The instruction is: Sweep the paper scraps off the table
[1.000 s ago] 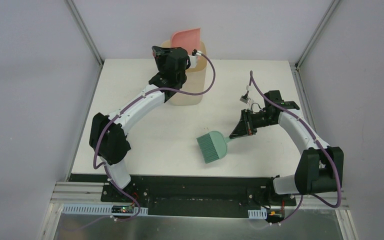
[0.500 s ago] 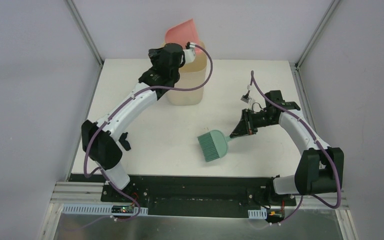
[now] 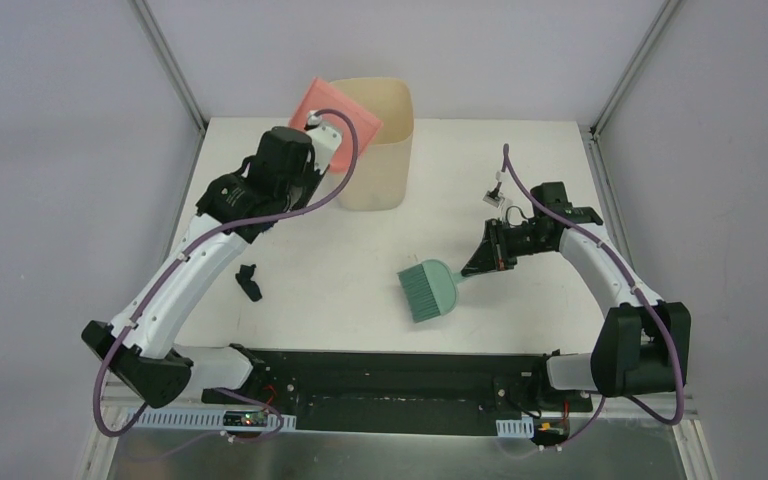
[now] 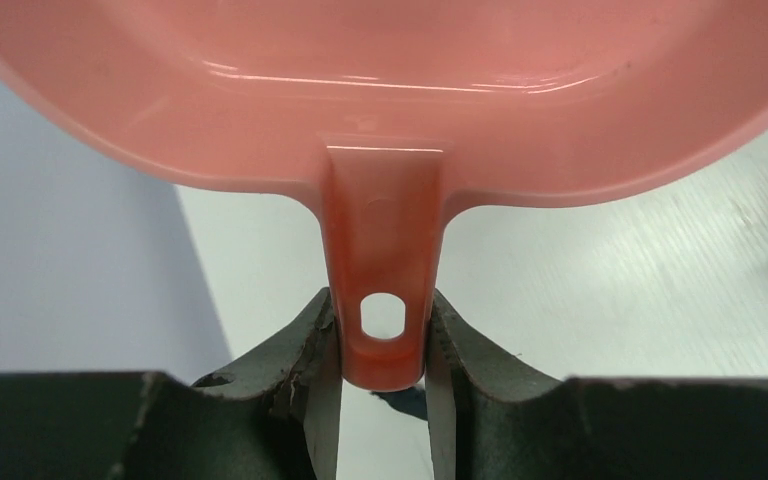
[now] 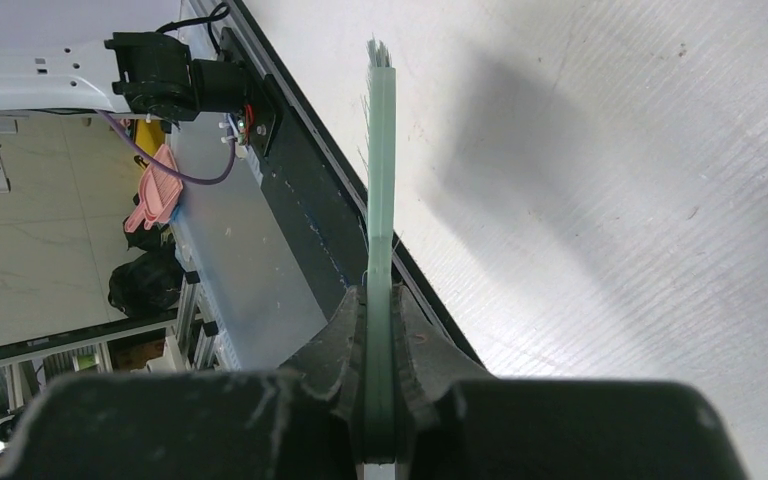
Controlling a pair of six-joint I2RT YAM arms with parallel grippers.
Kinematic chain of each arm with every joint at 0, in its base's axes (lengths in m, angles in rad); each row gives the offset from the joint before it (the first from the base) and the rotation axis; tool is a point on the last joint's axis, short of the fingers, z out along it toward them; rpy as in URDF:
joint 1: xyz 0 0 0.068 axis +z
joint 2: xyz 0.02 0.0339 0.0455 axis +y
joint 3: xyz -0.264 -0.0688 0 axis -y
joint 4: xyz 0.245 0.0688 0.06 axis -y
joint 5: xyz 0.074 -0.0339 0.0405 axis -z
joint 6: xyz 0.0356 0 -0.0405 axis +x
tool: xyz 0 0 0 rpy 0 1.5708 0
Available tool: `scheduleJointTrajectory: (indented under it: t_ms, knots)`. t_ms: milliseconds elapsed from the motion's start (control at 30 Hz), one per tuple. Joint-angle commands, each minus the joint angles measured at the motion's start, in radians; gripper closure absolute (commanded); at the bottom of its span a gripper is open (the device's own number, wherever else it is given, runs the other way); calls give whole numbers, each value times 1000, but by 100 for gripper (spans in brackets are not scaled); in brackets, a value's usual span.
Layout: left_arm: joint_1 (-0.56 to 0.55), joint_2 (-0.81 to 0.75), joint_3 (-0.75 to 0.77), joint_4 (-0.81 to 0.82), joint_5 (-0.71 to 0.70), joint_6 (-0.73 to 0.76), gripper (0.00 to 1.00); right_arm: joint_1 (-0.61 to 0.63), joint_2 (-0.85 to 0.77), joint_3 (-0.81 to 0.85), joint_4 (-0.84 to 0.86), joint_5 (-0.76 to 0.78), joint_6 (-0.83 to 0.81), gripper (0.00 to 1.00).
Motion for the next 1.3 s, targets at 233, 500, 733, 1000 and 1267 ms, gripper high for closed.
scheduleJointTrajectory:
  t_ms: [233,500,733,1000,1267]
  knots:
    - [1,-383,-427,-84,431,-395,86,-4,-93,-10,88,59,34,100]
    - [-225,-225,-534,-122,418,-606,83,-39,-105,24,89,141,42,100]
    - [-308,-21,-623,-25,285,-669,82,-227,-122,29,149,356,142,100]
    - [-388,190,-644,107,289,-650,77,-378,-92,9,178,278,176,100]
    - [-469,347,-637,198,251,-669,69,-380,-84,7,180,269,176,100]
